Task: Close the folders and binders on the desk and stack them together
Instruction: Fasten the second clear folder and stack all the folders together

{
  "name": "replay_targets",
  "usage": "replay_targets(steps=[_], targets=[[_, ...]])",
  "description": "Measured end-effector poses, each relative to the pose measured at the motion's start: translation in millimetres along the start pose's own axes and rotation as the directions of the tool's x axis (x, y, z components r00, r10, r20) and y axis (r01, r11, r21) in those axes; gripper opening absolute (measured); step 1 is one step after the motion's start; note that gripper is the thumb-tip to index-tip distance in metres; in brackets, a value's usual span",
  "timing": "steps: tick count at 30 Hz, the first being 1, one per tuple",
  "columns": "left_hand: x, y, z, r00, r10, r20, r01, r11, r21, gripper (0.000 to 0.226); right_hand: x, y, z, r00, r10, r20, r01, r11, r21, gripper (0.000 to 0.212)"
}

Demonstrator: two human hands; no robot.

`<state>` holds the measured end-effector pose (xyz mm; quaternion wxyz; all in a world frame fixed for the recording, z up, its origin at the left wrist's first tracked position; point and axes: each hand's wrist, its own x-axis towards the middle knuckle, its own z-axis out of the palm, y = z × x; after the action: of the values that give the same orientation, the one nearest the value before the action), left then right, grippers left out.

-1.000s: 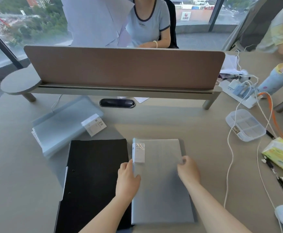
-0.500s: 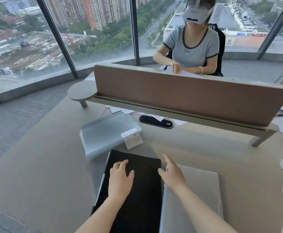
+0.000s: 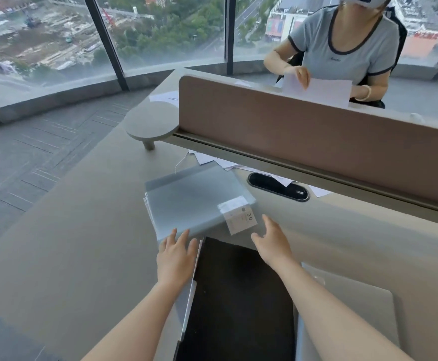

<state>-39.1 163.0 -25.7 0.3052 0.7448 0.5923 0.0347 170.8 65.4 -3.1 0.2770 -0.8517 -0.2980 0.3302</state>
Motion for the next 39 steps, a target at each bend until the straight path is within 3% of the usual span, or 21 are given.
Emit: replay_targets(steps=[11, 19, 23, 29, 39], targets=[[39, -32, 7, 0.992, -0.117, 0.056, 0.114, 0.992, 0.050, 0.052, 64, -23, 16, 0.997, 0.078, -0.008, -0.078, 0.997, -0.006, 0.062], [41, -34, 9, 0.995, -0.099, 0.002, 0.099, 0.995, -0.023, 0.050, 79, -28, 25, 0.982, 0.123, -0.143, -0.118, 0.992, 0.041, 0.058], [39, -34, 7, 0.994, -0.111, -0.021, 0.110, 0.991, -0.072, 0.049, 80, -32, 22, 0.977, 0.095, -0.192, -0.078, 0.992, 0.094, 0.048], [36, -34, -5, 0.985, -0.168, -0.034, 0.161, 0.975, -0.152, 0.051, 76, -39, 20, 0.967, 0.127, -0.221, -0.053, 0.948, 0.314, 0.022], [31, -43, -34, 0.953, -0.271, -0.137, 0.193, 0.890, -0.414, 0.048, 57, -71, 16, 0.971, 0.011, -0.238, 0.106, 0.875, 0.472, 0.010]])
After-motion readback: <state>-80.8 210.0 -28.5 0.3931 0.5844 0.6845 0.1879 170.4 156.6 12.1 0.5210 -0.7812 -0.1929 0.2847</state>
